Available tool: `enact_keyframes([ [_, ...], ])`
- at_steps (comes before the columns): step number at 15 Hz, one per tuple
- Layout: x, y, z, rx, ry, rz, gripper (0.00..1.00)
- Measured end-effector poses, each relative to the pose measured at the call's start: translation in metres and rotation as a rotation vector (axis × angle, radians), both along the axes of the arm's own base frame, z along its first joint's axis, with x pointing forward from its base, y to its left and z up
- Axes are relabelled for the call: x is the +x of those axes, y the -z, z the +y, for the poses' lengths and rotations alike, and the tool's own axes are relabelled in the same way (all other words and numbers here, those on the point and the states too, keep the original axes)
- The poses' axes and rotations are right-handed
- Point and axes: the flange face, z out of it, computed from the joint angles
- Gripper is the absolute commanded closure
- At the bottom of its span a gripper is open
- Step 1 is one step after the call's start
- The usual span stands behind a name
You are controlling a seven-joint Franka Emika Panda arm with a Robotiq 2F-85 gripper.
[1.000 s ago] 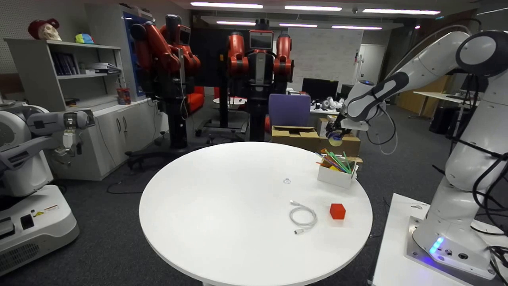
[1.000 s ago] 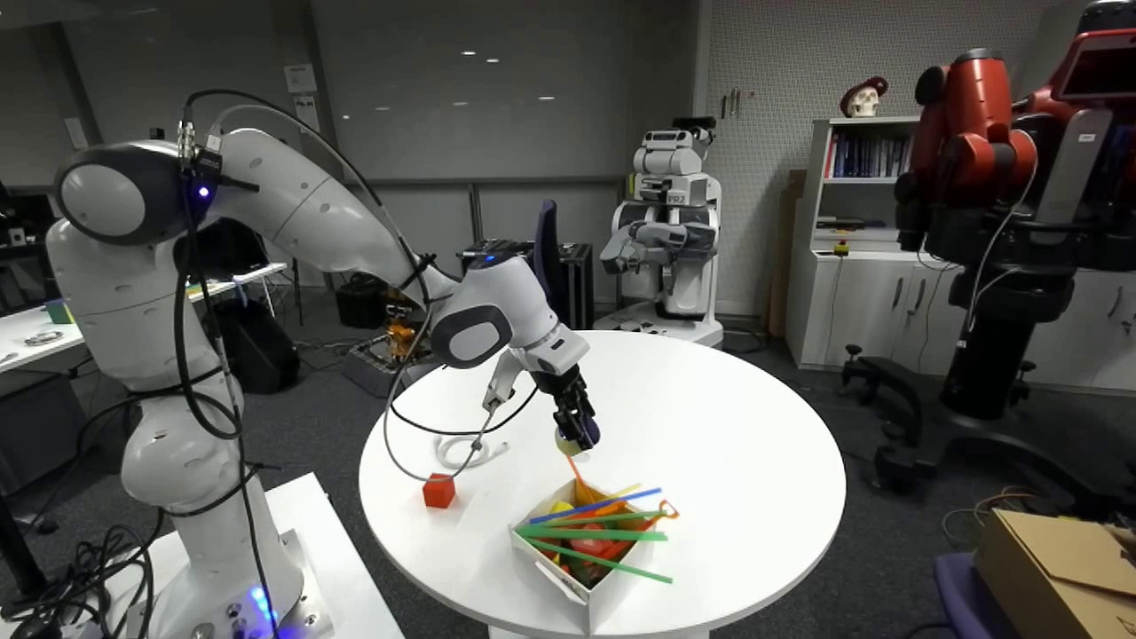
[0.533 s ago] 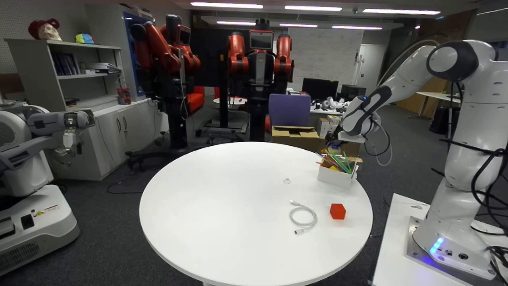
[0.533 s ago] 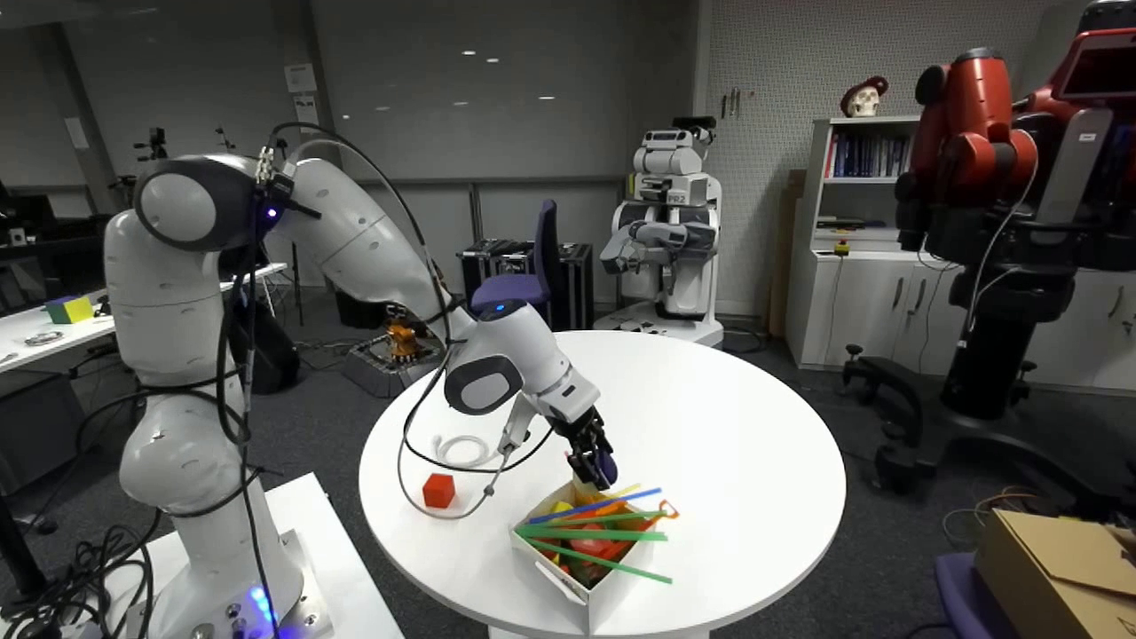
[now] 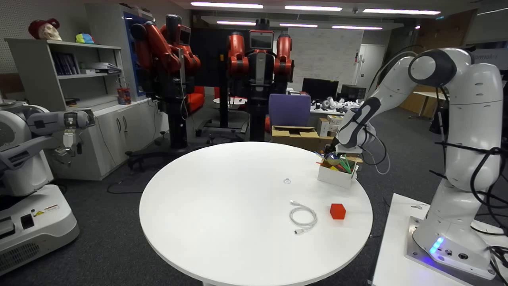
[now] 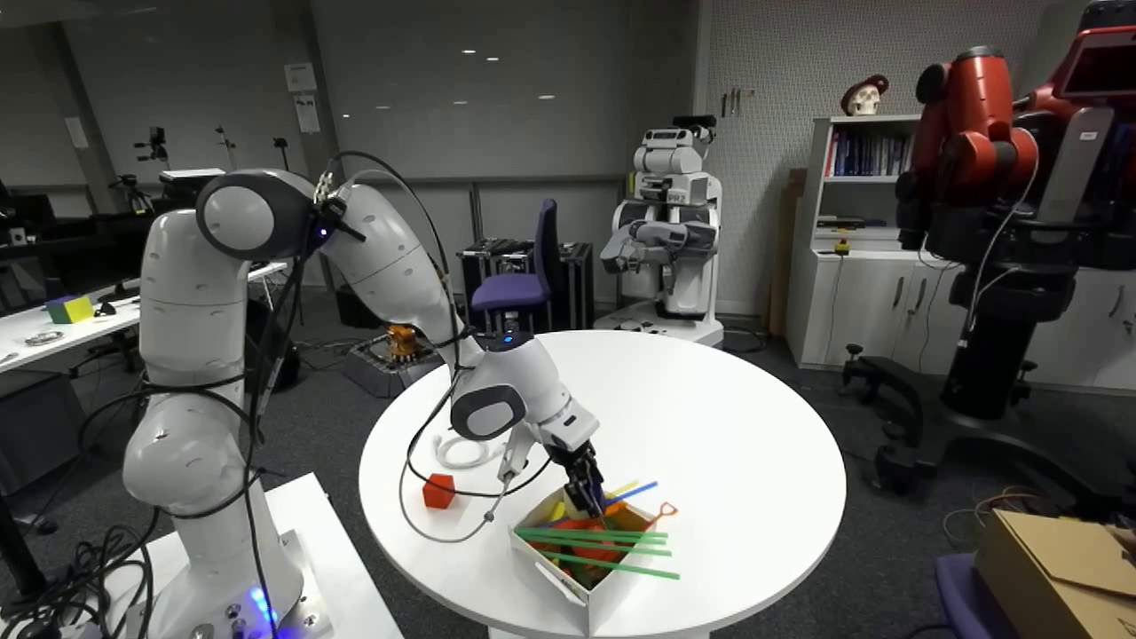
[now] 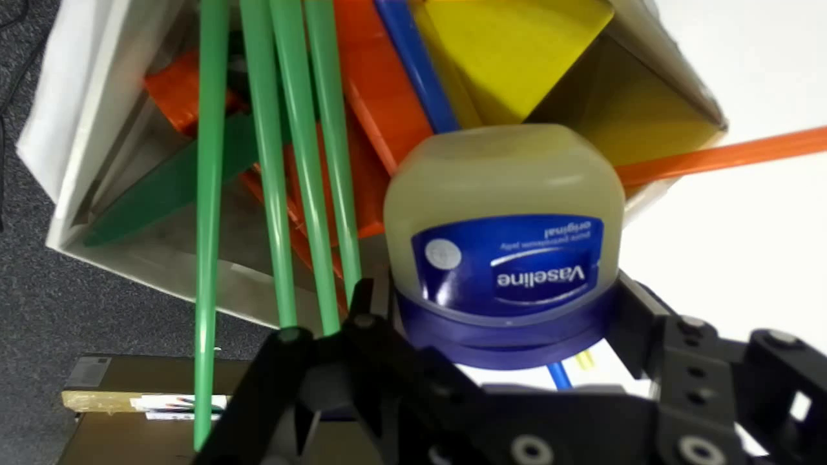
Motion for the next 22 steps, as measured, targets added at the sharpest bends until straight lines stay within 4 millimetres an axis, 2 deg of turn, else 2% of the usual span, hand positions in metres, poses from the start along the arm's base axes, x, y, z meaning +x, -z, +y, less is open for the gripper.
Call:
enact_keyframes([
  [2,0.002,0.0,0.004,-0.001,-0.013,0.001,0.0],
  [10,0.007,-0.007,0.013,-0.005,-0.036,-0.01,0.0],
  [13,0.001,-0.015,0.022,-0.005,-0.065,-0.016,0.0],
  [18,-0.032,-0.035,0.065,0.015,-0.196,0.004,0.0],
  [22,-0.058,-0.067,0.103,0.019,-0.336,0.006,0.0],
])
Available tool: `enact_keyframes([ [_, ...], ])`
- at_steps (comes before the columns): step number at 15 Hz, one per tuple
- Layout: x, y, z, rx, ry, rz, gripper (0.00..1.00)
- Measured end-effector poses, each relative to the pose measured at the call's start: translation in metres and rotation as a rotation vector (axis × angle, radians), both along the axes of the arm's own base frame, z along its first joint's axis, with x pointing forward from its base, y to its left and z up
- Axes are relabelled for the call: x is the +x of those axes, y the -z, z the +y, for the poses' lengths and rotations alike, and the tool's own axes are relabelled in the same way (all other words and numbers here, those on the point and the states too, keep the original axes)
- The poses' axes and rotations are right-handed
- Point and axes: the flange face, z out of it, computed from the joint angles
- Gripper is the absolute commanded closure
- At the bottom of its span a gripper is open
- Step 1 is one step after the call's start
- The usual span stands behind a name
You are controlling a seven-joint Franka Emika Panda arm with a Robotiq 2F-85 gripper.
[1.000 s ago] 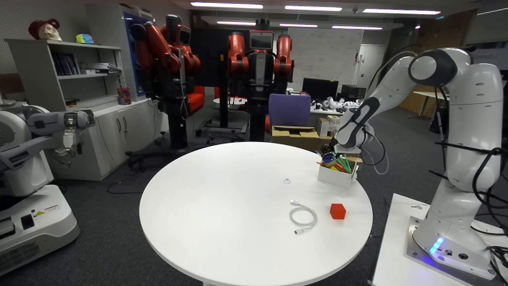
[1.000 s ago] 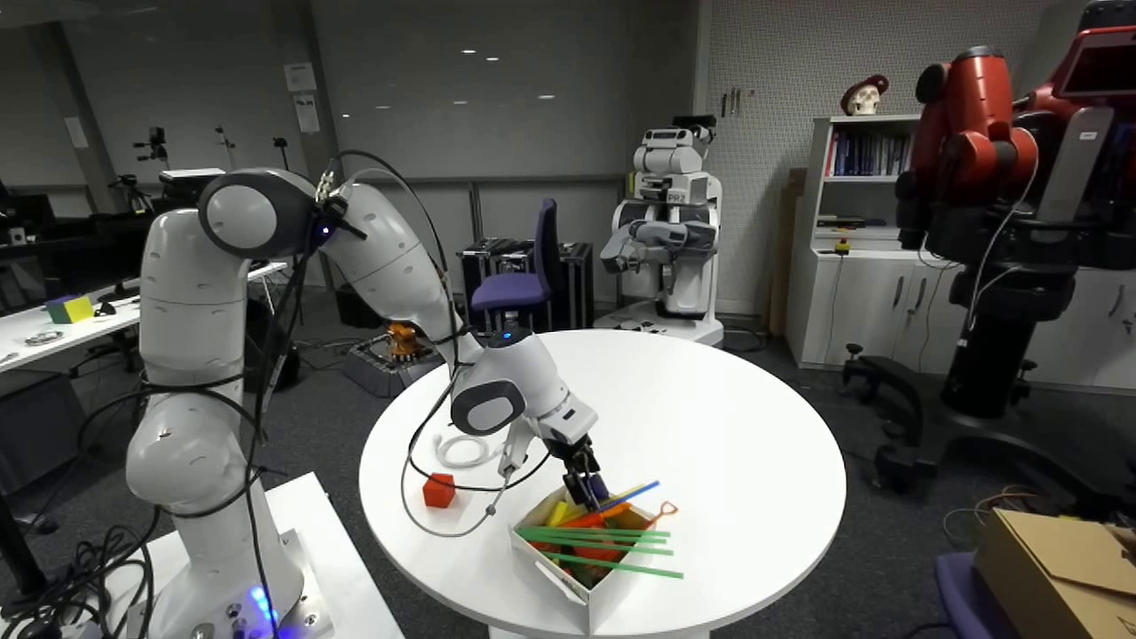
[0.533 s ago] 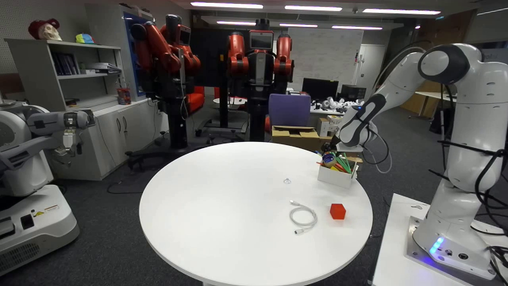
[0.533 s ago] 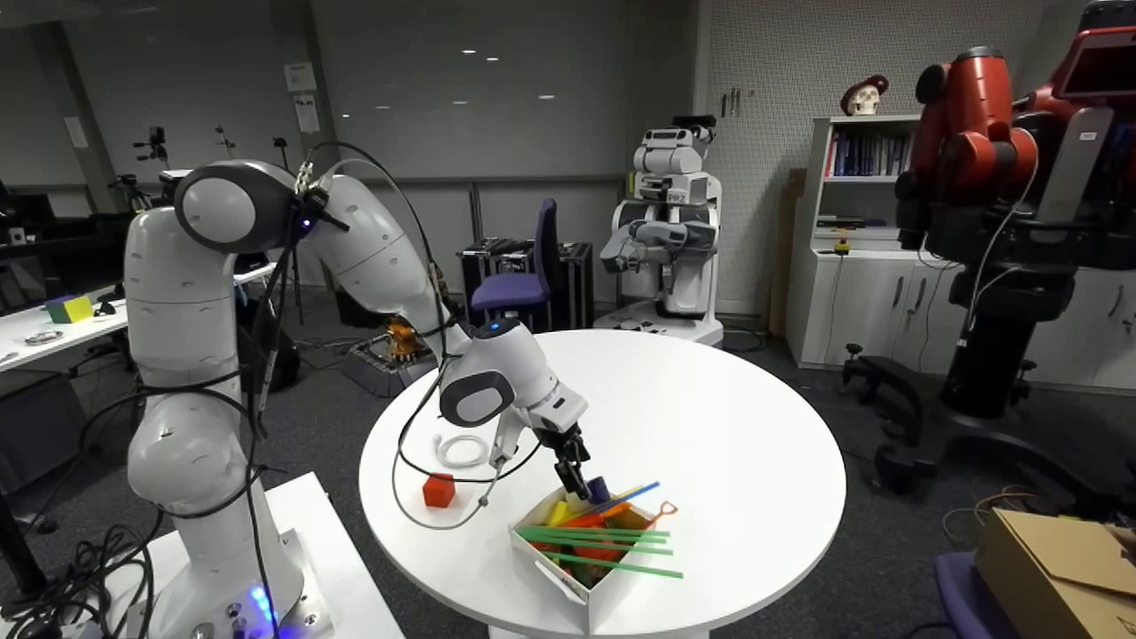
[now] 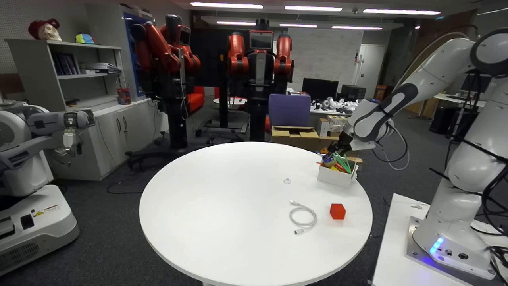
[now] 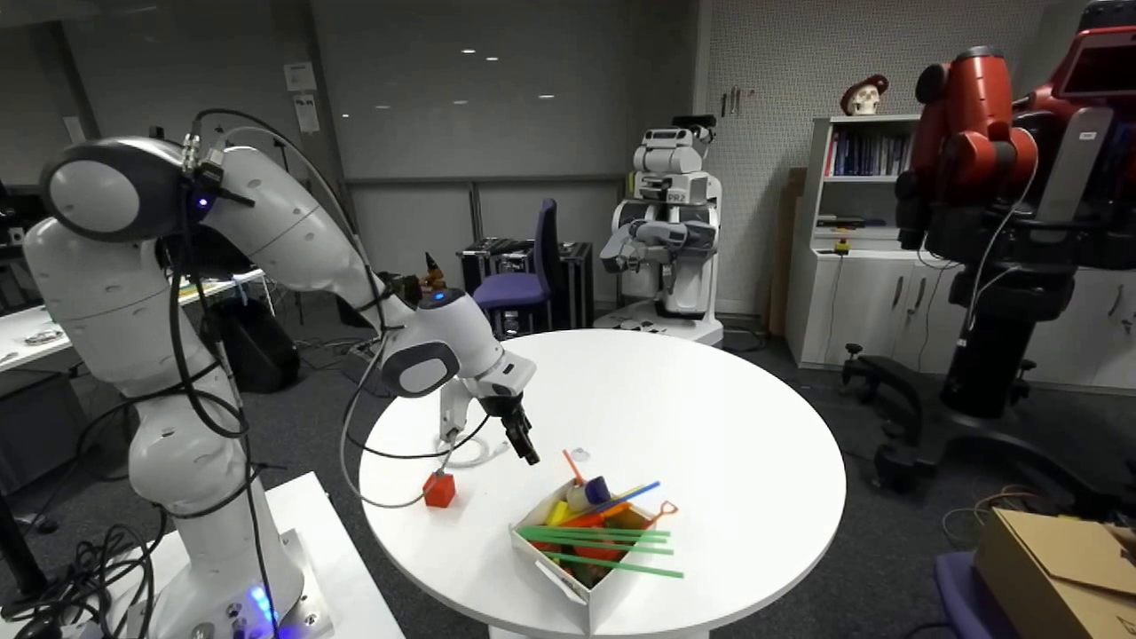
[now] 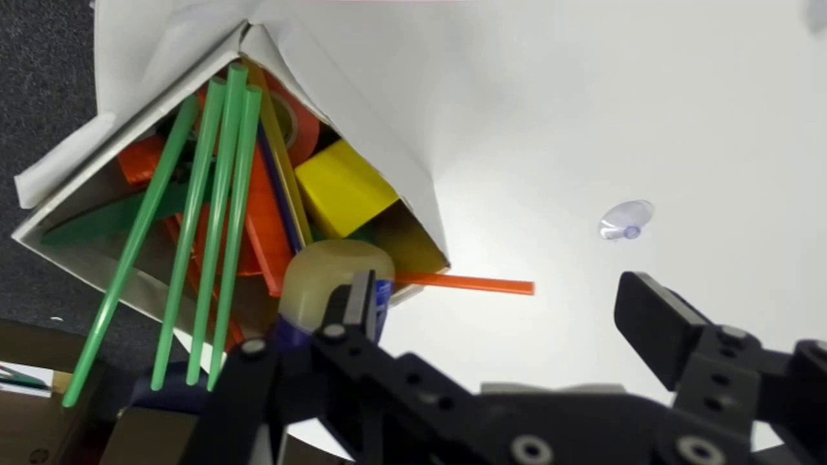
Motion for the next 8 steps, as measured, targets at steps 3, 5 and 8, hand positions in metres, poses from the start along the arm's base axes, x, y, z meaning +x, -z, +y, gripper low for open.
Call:
enact_keyframes([
  [3,0.003,-0.032,0.026,0.029,-0.031,-0.022,0.0],
  [5,0.017,-0.047,0.041,0.09,0.025,-0.021,0.0],
  [8,0.048,-0.058,0.065,0.202,0.136,0.014,0.0],
])
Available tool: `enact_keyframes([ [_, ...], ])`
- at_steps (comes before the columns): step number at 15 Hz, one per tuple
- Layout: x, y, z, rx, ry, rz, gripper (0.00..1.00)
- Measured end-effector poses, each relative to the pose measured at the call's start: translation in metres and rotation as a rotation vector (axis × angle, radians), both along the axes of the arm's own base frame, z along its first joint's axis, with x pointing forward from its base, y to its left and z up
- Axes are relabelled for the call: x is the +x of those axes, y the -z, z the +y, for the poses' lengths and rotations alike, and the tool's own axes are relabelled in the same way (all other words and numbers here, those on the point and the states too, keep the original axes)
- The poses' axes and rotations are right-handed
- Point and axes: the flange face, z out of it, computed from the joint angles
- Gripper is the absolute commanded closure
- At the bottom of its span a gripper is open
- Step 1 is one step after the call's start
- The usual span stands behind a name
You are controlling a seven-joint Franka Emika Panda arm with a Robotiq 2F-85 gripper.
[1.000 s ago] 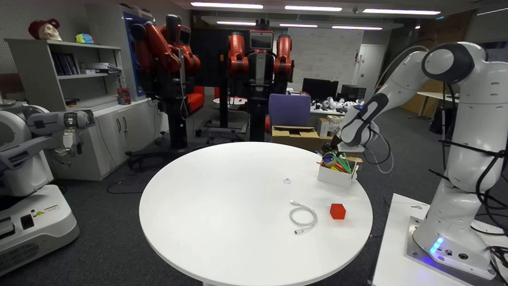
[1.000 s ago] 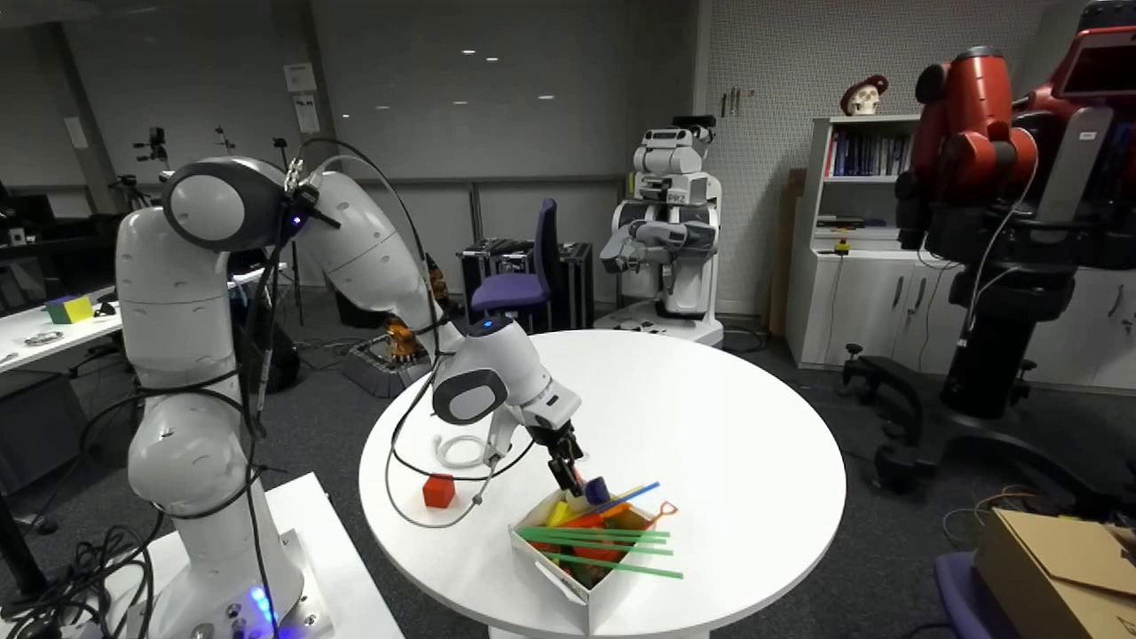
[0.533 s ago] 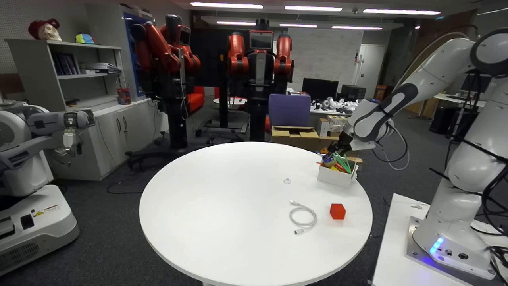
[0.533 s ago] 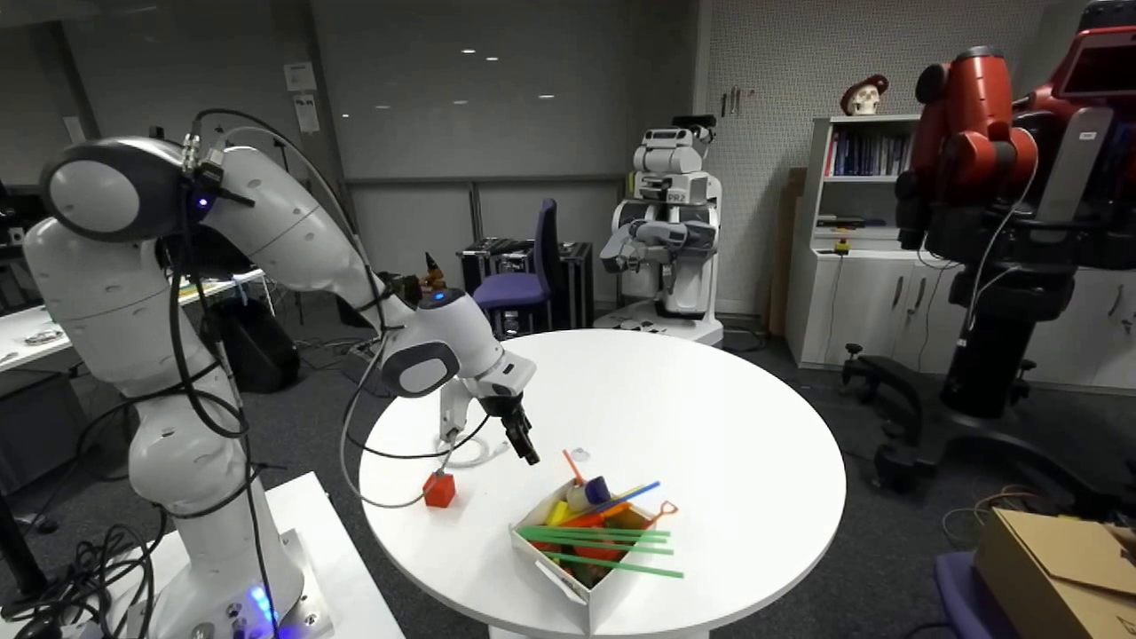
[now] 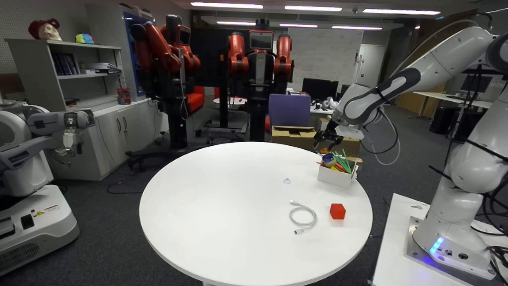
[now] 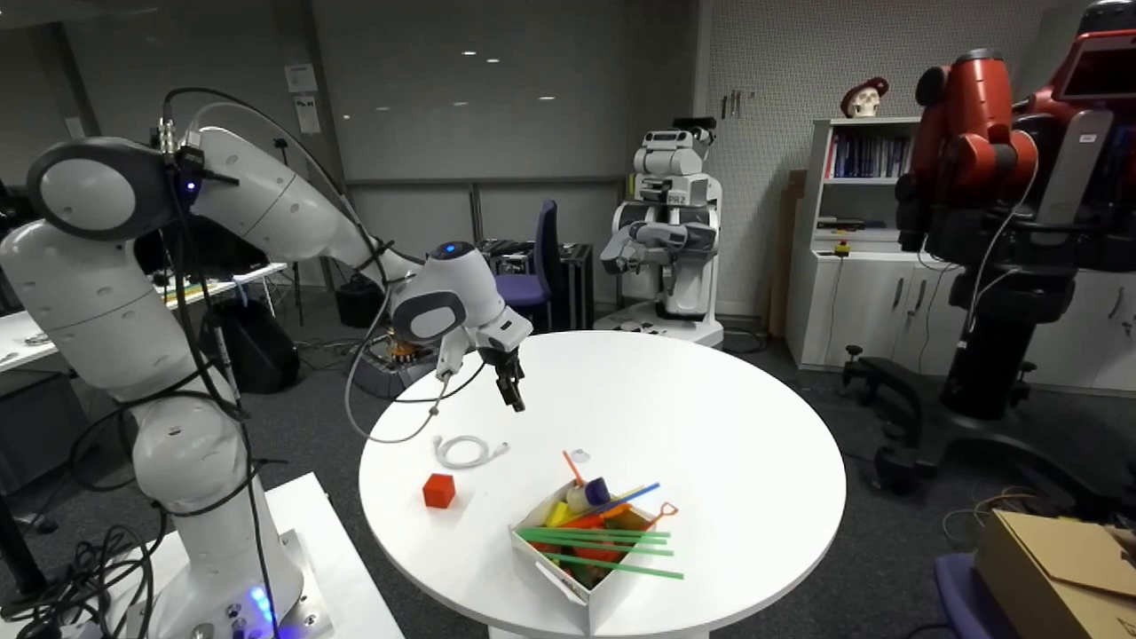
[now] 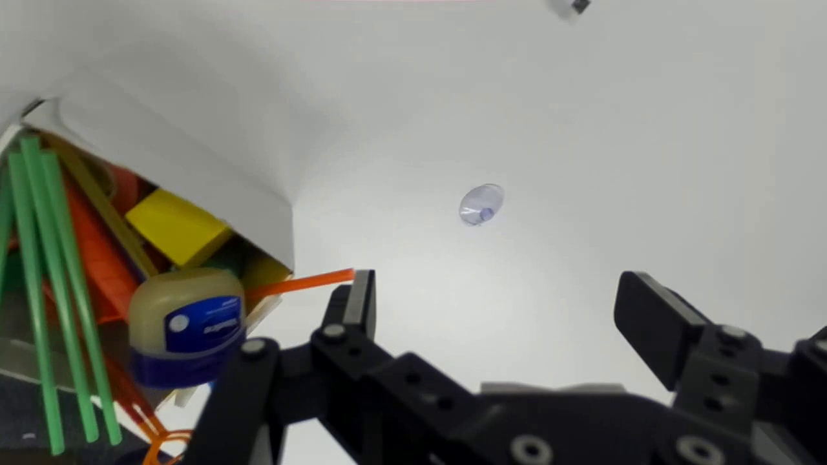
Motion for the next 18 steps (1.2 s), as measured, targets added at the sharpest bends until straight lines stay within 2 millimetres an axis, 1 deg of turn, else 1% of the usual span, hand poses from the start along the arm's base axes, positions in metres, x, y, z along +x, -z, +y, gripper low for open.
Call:
enact_keyframes([
  [2,0.022,0.003,0.016,0.065,0.08,0.024,0.0],
  [3,0.032,0.008,0.022,0.088,0.126,0.036,0.0],
  [6,0.059,0.036,0.034,0.135,0.268,0.08,0.0],
  [8,0.077,0.057,0.034,0.138,0.365,0.09,0.0],
  [12,0.115,0.095,0.024,0.106,0.521,0.104,0.0],
  [15,0.145,0.122,0.025,0.087,0.566,0.119,0.0],
  [18,0.169,0.149,0.034,0.071,0.56,0.16,0.0],
])
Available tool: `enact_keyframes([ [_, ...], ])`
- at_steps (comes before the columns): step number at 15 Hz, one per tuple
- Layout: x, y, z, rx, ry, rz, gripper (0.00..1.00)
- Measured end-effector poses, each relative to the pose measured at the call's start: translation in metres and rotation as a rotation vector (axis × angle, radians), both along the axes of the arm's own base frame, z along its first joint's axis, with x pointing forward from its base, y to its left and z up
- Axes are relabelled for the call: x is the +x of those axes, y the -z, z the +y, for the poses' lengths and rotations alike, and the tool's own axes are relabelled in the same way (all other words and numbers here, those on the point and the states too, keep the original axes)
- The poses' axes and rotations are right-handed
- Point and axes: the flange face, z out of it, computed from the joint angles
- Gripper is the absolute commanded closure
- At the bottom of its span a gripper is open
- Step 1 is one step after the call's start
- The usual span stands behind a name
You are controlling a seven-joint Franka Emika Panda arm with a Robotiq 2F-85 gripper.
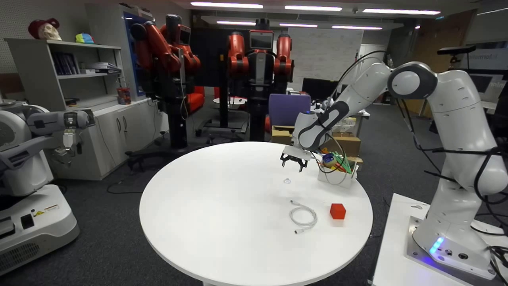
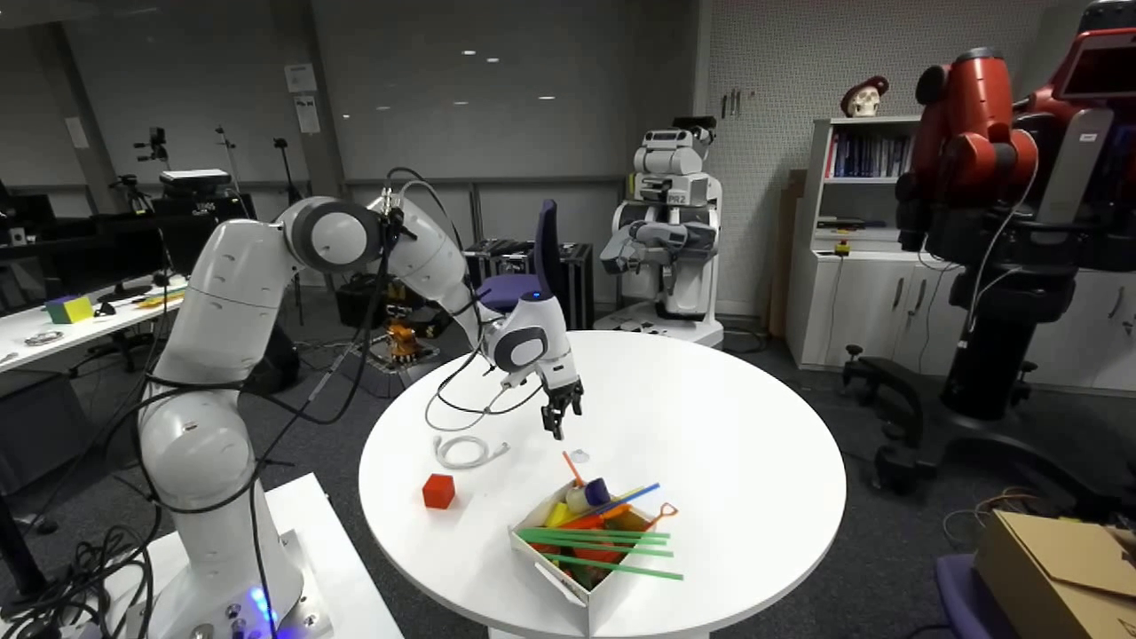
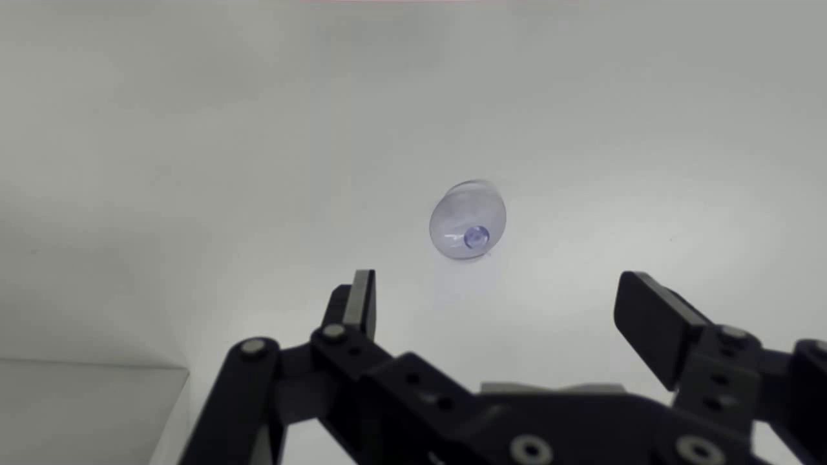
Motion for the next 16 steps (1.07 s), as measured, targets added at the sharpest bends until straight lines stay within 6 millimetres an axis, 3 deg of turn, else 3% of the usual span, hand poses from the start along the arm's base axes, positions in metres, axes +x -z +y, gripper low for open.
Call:
enact_keyframes([
  [7,0.043,0.027,0.006,-0.012,0.007,0.047,0.0],
  [16,0.061,0.065,0.001,-0.015,0.031,0.152,0.01],
])
